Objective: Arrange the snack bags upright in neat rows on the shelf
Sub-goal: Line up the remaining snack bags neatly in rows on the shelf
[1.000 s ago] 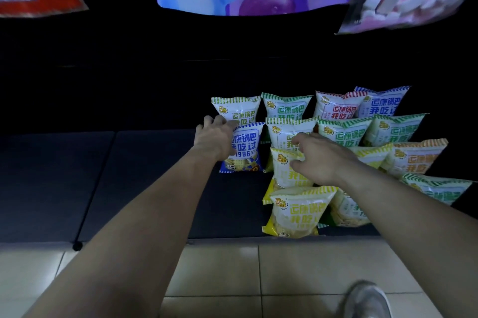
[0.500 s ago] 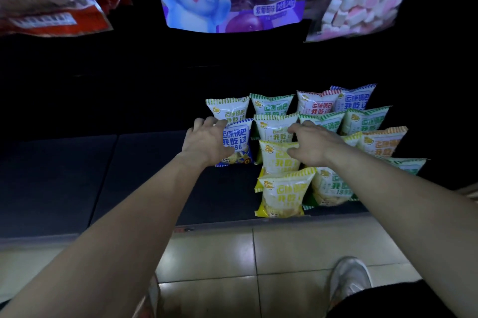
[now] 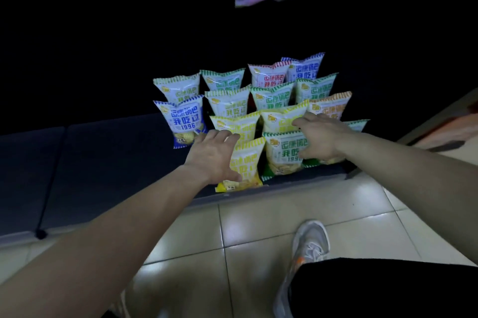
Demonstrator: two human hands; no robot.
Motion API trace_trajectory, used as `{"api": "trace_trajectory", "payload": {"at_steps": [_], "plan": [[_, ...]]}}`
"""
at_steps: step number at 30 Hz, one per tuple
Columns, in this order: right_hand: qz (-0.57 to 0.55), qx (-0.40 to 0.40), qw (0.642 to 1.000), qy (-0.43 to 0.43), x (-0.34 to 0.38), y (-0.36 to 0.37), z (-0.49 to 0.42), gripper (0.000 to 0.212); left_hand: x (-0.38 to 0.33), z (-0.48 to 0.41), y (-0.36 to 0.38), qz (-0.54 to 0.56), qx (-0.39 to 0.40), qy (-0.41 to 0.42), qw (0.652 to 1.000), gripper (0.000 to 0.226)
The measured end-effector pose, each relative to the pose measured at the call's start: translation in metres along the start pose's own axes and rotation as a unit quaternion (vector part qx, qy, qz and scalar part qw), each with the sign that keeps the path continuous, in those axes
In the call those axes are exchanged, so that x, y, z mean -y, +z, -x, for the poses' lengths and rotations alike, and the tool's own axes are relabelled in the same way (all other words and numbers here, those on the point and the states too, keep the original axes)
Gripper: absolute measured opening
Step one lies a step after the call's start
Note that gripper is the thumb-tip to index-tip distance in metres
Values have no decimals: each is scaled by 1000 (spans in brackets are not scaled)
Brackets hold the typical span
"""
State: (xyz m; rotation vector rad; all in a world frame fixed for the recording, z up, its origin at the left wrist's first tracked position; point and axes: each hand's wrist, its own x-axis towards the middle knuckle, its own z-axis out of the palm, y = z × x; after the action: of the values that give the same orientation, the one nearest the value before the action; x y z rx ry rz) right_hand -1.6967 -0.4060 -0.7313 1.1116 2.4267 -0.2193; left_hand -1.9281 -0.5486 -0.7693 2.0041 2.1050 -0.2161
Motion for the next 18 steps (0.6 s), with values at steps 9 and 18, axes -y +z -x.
{"api": "trace_trajectory", "payload": {"at_steps": [9,18], "plan": [[35,-27,998,-52,15,25,-29,91,-23,-13,37,-81,-65,-29,994,92],[22,-50,997,-51,10,43,-44,67,-13,-16,45,-27,-116,-31,992,77]]}}
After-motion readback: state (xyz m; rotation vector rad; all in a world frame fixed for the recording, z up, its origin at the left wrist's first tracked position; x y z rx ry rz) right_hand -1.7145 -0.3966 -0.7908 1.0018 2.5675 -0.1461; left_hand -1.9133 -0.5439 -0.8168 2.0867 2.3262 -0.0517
